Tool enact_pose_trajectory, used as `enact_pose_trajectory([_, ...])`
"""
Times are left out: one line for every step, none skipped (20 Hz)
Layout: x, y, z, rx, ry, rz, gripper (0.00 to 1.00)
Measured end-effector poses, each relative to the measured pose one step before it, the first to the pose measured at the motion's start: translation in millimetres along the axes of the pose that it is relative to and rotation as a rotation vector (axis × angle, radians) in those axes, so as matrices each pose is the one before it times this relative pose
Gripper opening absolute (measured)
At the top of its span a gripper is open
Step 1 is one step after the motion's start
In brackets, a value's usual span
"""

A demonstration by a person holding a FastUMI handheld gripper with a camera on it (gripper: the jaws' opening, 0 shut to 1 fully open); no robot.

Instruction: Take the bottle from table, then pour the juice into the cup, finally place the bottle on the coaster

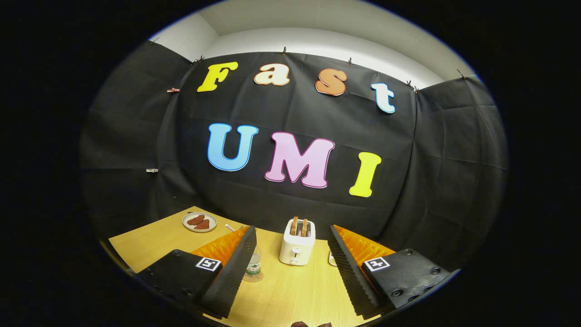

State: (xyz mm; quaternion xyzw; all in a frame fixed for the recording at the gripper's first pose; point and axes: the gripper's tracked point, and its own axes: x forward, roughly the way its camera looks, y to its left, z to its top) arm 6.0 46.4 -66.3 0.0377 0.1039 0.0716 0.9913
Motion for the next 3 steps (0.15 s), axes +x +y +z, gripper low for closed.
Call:
enact_pose_trajectory([-1.52, 0.97, -1.53, 0.00203, 0.00406, 0.00086, 0.98])
enact_pose_trajectory([-0.82, 0.78, 0.09, 0.00030, 0.00197, 0.00042, 0.98])
enact_pose_trajectory([-0.76, -0.04, -0.52, -0.00228, 0.00128, 0.00029, 0.98])
